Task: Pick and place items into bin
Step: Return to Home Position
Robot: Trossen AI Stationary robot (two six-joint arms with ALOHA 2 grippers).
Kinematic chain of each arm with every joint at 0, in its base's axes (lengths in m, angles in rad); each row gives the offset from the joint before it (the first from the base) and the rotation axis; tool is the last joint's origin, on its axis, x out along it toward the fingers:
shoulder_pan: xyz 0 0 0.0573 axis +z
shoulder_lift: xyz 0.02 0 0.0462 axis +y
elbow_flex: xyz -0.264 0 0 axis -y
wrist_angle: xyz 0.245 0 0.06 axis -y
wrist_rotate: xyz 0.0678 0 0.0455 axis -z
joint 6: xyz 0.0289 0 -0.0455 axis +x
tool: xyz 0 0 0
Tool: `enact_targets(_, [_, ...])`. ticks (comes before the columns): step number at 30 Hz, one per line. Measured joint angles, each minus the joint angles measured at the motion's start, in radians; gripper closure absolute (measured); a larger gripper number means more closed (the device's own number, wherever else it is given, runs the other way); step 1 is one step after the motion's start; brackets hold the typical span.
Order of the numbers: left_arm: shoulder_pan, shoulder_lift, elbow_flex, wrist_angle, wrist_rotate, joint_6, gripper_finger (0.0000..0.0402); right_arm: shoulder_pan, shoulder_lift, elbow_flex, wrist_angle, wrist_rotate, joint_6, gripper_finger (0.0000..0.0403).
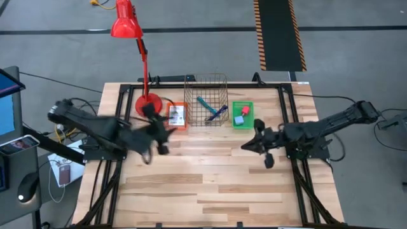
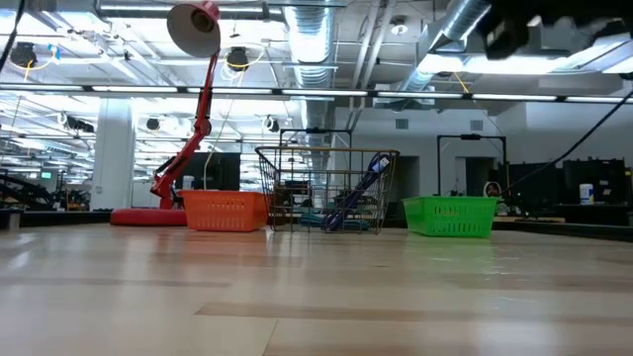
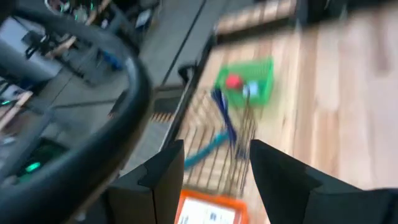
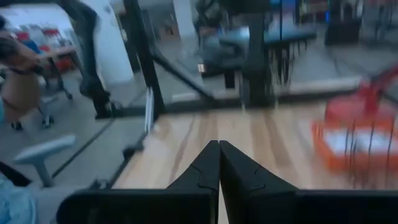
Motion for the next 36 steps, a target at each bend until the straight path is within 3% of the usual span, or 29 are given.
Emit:
enact_targets(6, [0.034,-0.265,-0.112,0.110,0.197,0.064,0.0226,-0.044,-0.184,0.039,-0.165,-0.020,-0.078,0.0403])
enact_targets(10, [0.059,-0.428,-0.311,0.301,0.309,0.091,0.0226,-0.099,-0.313,0.041,-0.389,-0.019,-0.075,0.0403])
enact_targets(15, [0.066,-0.567,-0.564,0.487,0.332,0.095,0.0226,-0.136,-0.440,0.041,-0.593,-0.019,-0.038,0.0403])
enact_targets(25, [0.066,-0.676,-0.930,0.821,0.336,0.056,0.0226,-0.120,-0.538,0.040,-0.704,-0.022,-0.055,0.0403])
enact_targets(36, [0.066,-0.693,-1.191,1.124,0.336,-0.006,0.0226,-0.121,-0.603,0.039,-0.723,-0.020,-0.064,0.0403])
